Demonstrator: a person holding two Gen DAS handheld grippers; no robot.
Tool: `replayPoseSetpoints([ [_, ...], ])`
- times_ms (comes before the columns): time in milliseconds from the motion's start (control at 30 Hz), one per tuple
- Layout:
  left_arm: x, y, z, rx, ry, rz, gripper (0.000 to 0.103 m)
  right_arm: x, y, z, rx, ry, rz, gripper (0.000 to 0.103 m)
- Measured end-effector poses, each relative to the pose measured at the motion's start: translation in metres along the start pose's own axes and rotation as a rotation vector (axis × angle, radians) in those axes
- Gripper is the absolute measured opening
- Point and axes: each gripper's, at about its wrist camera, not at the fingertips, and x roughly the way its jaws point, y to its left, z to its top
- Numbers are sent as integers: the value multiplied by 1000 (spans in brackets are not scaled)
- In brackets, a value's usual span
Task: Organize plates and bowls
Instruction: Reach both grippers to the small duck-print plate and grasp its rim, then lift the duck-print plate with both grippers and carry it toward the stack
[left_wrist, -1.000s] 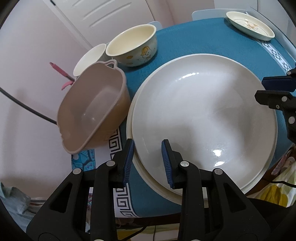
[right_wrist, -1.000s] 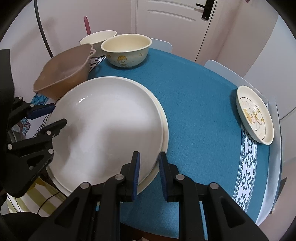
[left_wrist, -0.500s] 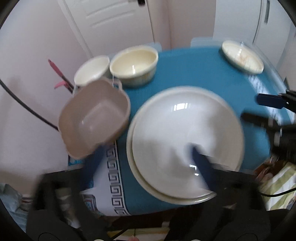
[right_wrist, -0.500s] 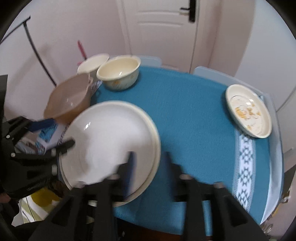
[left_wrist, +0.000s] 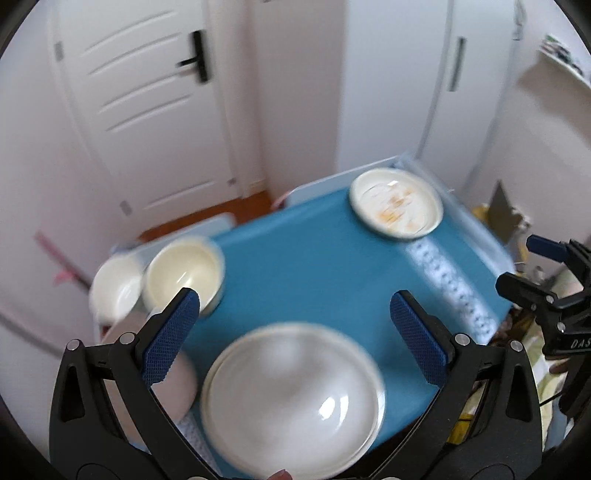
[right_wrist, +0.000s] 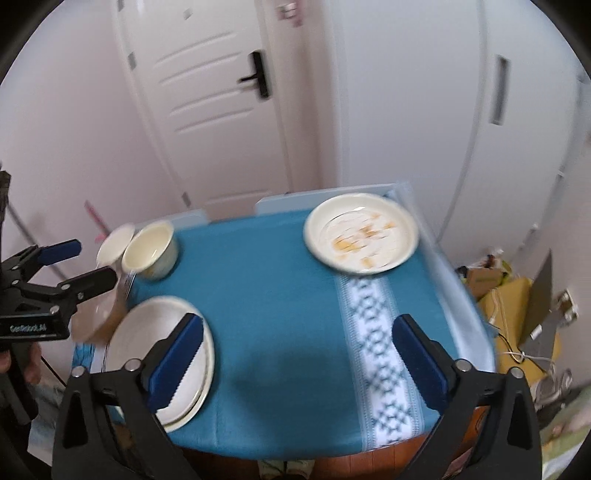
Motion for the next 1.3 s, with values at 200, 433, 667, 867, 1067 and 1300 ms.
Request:
replayPoseSetpoints([
  [200,52,-32,58,59,15,-139,103,2,-47,32,110,-46,-38,102],
  [433,157,-50,92,56,152,-291,103,57,-89,40,244,-12,-59,102],
  [667,244,-51,104,15,259,-363,97,132,-129,38,391,87,-13,101],
  [867,288,-48,106,-1,330,-401,64,175,-145,35,461,130,37,65],
  [1067,307,-54,105,18,359,-421,39,193,-152,30,536,127,44,47],
  [1300,315,-58,103,22,355,-412,22,207,-159,32,562,137,48,15],
])
